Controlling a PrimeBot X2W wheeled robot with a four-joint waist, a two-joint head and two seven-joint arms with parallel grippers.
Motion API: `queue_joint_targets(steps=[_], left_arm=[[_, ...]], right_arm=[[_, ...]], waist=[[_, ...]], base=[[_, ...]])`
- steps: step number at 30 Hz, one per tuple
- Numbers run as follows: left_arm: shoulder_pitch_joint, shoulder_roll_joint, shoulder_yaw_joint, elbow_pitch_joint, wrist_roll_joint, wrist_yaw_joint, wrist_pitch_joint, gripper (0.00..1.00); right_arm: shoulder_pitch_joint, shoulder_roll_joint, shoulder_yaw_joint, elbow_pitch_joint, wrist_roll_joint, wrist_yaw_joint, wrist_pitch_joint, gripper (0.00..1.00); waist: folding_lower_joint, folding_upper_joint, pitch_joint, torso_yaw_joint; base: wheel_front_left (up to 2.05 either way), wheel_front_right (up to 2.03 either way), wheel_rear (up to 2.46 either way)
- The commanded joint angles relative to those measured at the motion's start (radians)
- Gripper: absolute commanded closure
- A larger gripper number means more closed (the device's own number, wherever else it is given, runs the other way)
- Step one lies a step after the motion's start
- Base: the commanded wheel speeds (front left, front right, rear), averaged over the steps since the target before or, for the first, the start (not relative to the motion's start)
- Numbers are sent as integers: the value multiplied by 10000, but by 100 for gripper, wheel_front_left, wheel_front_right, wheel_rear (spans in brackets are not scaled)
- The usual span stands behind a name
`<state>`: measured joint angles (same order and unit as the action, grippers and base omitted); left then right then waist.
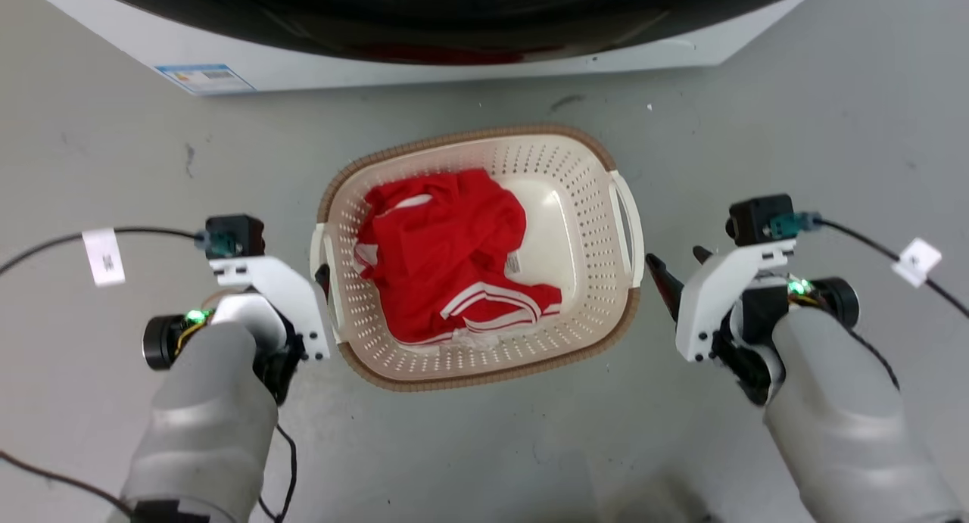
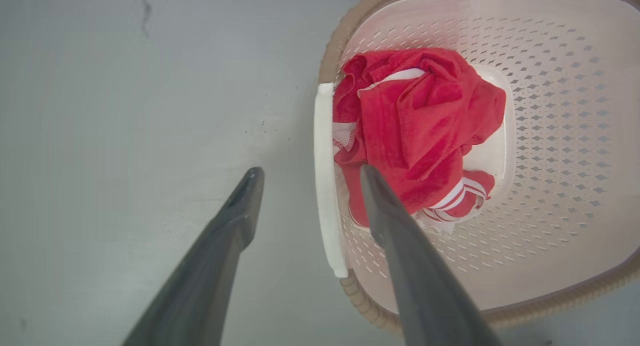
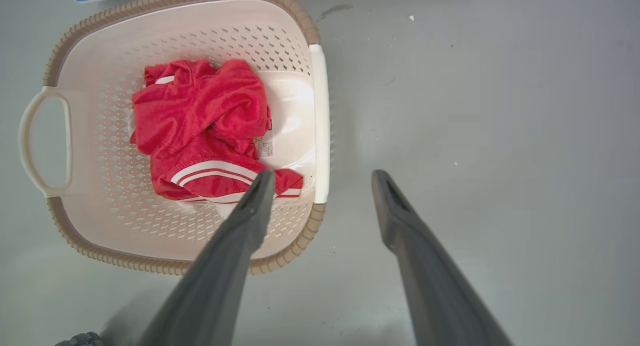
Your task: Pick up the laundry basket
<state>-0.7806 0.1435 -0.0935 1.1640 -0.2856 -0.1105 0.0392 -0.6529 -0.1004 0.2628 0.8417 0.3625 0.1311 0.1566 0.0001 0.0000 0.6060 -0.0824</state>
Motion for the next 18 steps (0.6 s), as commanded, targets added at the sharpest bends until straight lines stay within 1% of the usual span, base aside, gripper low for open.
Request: queue_joint_targets(steps=[1, 7, 18], left_arm=[[-351, 64, -19, 109, -86, -47, 237, 0], [-1394, 192, -108, 472, -354, -161, 1253, 0], [-2514, 379, -370, 806, -570, -193, 2323, 0]], right_arm=[[-458, -101, 254, 215, 220, -7, 225, 0], [-1674, -244, 1377, 838, 1219, -7, 821, 0], [-3338, -340, 2882, 1851, 2459, -7, 1299, 0]], waist=[[-1, 0, 523, -144], [-1, 0, 1233, -138], [-1, 0, 2115, -159]], base=[[0, 0, 0], [0, 0, 0], [0, 0, 0]])
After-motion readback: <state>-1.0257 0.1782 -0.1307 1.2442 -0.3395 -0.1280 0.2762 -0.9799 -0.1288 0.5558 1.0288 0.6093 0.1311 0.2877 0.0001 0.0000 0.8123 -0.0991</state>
